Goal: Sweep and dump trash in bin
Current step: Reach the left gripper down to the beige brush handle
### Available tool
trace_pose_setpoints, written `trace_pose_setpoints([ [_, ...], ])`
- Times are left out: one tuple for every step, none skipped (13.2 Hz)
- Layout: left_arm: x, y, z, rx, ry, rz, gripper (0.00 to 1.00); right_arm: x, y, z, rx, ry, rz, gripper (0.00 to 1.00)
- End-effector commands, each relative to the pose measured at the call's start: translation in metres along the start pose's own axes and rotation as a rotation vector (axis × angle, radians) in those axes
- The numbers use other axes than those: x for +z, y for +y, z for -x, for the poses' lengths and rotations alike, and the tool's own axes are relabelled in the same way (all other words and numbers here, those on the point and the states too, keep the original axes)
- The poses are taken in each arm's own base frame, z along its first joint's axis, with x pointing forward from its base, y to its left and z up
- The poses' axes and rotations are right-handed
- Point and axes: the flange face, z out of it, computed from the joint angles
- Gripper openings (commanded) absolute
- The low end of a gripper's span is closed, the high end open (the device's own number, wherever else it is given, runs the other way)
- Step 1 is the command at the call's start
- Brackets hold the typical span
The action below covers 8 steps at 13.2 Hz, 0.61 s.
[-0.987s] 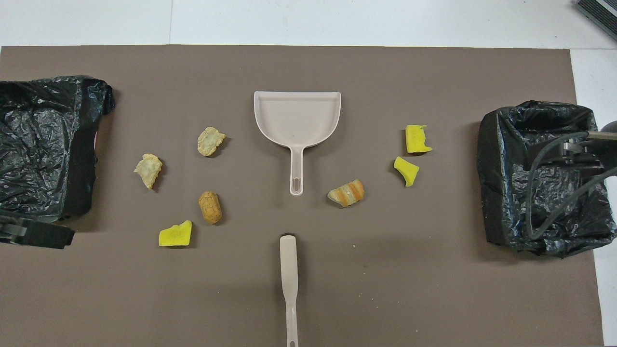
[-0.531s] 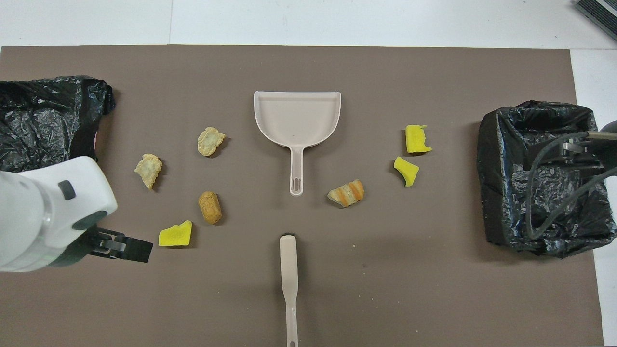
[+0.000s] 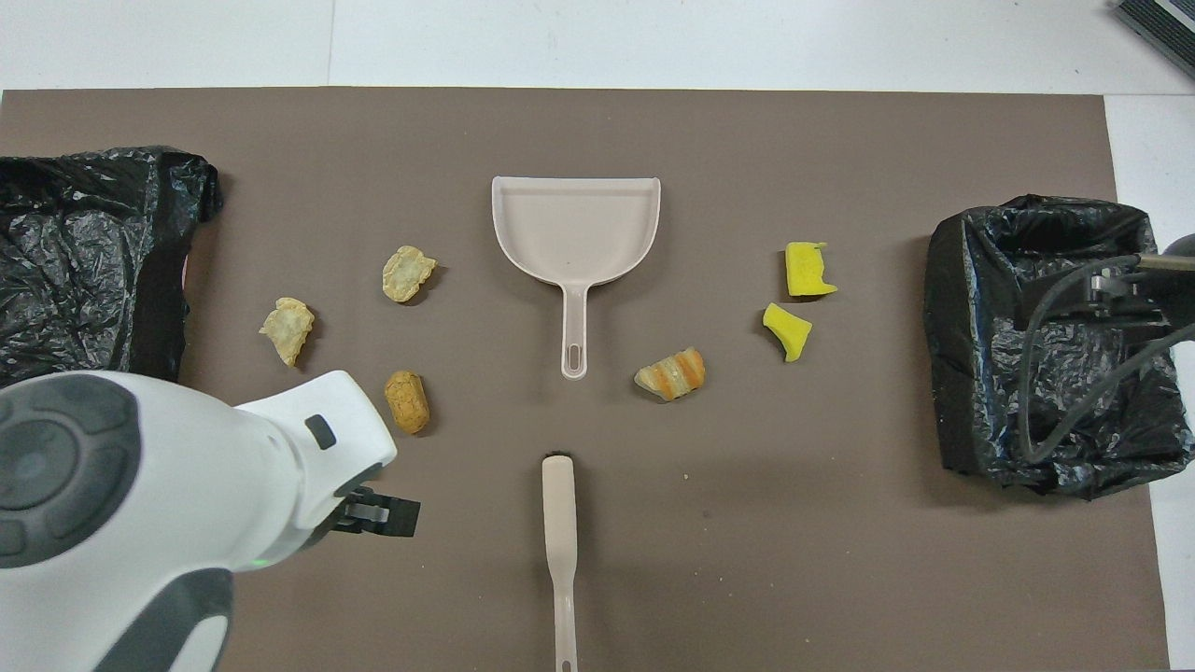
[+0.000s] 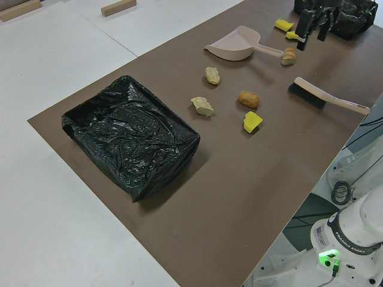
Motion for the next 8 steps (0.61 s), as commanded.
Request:
trace_pose_setpoints([
  [0.020, 0.017, 0.011, -0.043, 0.032, 0.013, 1.00, 0.000, 0.006, 0.005, -0.002, 0.011, -0.016, 1.00],
  [0.028, 0.026, 0.013, -0.034, 0.025, 0.009, 1.00, 0.000, 0.011, 0.005, 0.007, 0.012, -0.012, 1.00],
  [0.034, 0.030, 0.013, -0.030, 0.036, 0.011, 1.00, 0.000, 0.016, 0.004, 0.015, 0.012, -0.013, 1.00],
  [0.042, 0.040, 0.016, -0.024, 0.040, 0.021, 1.00, 0.000, 0.016, 0.004, 0.015, 0.012, -0.013, 1.00],
  [0.047, 0.050, 0.019, -0.047, 0.032, 0.033, 1.00, 0.000, 0.015, 0.004, 0.012, 0.012, -0.014, 1.00],
  [0.056, 0.060, 0.020, -0.055, 0.022, 0.028, 1.00, 0.000, 0.014, 0.004, 0.007, 0.012, -0.015, 1.00],
  [0.070, 0.067, 0.021, -0.051, 0.026, 0.028, 1.00, 0.000, 0.012, 0.005, 0.004, 0.011, -0.018, 1.00],
  [0.084, 0.071, 0.024, -0.050, 0.023, 0.025, 1.00, 0.000, 0.014, 0.004, 0.009, 0.012, -0.012, 1.00],
])
